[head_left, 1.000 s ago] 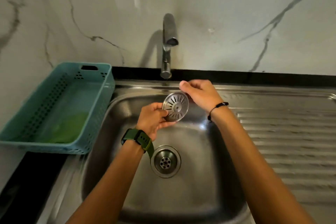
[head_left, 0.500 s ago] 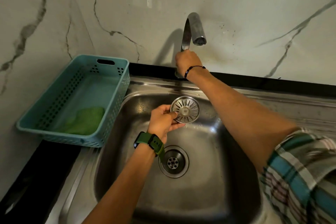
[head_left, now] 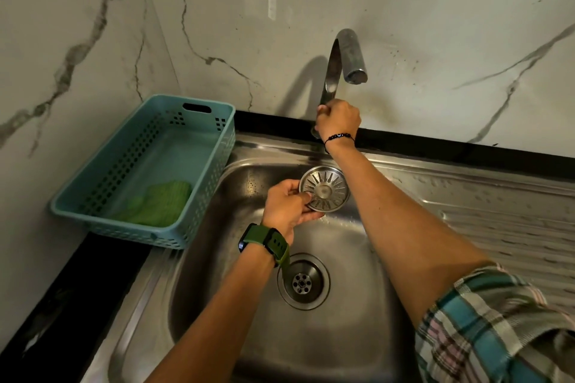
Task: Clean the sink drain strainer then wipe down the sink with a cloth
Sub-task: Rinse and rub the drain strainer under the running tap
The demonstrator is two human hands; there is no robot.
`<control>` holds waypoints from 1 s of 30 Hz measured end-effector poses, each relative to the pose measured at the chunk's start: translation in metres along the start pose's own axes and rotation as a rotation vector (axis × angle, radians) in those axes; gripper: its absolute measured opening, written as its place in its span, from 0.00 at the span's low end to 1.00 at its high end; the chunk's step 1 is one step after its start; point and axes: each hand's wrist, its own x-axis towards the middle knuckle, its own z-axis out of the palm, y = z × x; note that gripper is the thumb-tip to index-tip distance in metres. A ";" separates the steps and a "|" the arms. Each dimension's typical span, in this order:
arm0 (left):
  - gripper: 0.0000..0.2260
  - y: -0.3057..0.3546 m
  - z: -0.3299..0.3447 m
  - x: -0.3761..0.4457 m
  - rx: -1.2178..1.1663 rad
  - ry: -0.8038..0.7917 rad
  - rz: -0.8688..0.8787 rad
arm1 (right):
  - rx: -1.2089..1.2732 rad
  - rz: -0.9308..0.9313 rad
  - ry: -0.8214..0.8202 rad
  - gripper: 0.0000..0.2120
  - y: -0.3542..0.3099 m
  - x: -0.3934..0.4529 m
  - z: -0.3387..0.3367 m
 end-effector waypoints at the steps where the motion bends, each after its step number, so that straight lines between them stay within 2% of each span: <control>1: 0.07 0.000 0.000 0.001 -0.003 -0.001 -0.004 | -0.053 -0.058 -0.016 0.12 0.002 0.001 -0.003; 4: 0.07 -0.002 0.003 0.004 0.002 -0.010 -0.027 | -0.190 -0.238 -0.138 0.11 0.005 0.008 -0.014; 6: 0.07 -0.004 0.009 0.006 0.012 -0.015 -0.035 | -0.206 -0.291 -0.205 0.10 0.006 0.013 -0.018; 11: 0.07 -0.007 0.017 0.008 0.012 -0.034 -0.043 | -0.078 -0.205 -0.313 0.09 0.002 0.015 -0.013; 17: 0.07 -0.008 0.016 0.011 0.003 -0.025 -0.053 | -0.146 -0.251 -0.436 0.11 -0.008 0.017 -0.015; 19: 0.06 -0.007 0.017 0.012 0.014 -0.027 -0.059 | -0.043 -0.171 -0.412 0.08 -0.006 0.015 -0.019; 20: 0.06 -0.006 0.018 0.012 0.027 -0.024 -0.062 | 0.088 -0.100 -0.391 0.06 -0.004 0.010 -0.022; 23: 0.07 -0.005 0.018 0.016 0.034 -0.011 -0.060 | 0.315 0.024 -0.265 0.08 0.005 -0.019 -0.036; 24: 0.07 -0.004 0.017 0.017 0.027 -0.011 -0.056 | 0.367 0.063 -0.315 0.09 0.009 -0.031 -0.039; 26: 0.06 -0.002 0.016 0.019 0.000 -0.015 -0.050 | 0.481 0.141 -0.571 0.12 0.011 -0.058 -0.048; 27: 0.06 -0.002 0.016 0.019 -0.017 -0.017 -0.049 | 0.496 0.143 -0.636 0.12 0.012 -0.066 -0.049; 30: 0.05 -0.002 0.014 0.019 -0.055 -0.023 -0.064 | 0.476 0.148 -0.563 0.13 0.013 -0.075 -0.054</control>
